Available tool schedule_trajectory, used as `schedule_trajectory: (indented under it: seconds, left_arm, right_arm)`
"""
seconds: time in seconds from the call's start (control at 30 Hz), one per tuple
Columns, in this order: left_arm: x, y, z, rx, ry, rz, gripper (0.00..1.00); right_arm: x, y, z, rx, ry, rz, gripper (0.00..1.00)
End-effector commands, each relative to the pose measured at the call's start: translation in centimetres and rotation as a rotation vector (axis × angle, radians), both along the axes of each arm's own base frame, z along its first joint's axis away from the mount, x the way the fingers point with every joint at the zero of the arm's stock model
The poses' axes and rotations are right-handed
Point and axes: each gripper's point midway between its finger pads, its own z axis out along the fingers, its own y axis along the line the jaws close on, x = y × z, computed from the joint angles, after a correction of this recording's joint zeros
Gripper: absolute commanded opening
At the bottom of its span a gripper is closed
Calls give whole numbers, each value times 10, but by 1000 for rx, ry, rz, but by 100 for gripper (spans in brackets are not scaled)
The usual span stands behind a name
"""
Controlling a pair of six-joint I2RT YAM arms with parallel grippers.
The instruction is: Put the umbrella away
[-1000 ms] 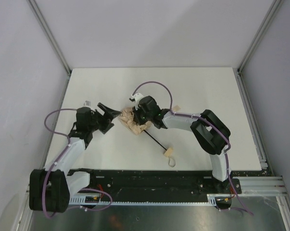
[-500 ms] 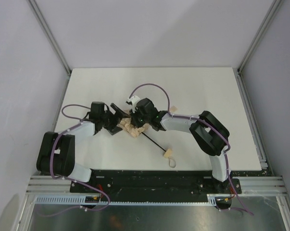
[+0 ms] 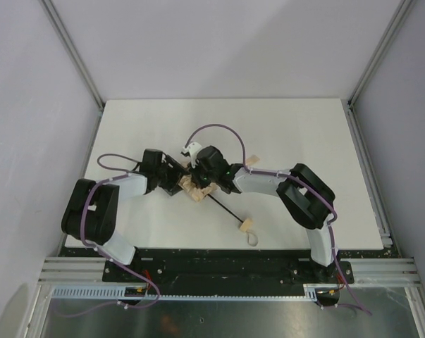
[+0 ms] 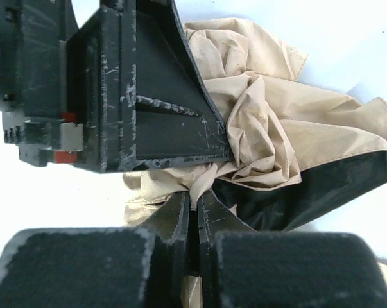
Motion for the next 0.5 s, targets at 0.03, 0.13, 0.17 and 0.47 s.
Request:
schedule_trajectory:
  seconds: [0.03, 0.13, 0.17, 0.47]
  left_arm:
    - [-30, 40, -63, 233, 157, 66, 58]
    - [-36, 40, -68, 236, 171, 55, 43]
    - [-38, 40, -69, 237, 173, 51, 38]
    - [-42, 36, -61, 207, 144, 30, 13]
  right_arm:
    - [-40, -7, -35, -153, 69, 89, 5]
    - [-42, -2, -19, -110, 81, 90, 24]
    - [-42, -1, -11, -85, 95, 83, 33]
    - [-22, -12, 30, 58, 225, -74, 83]
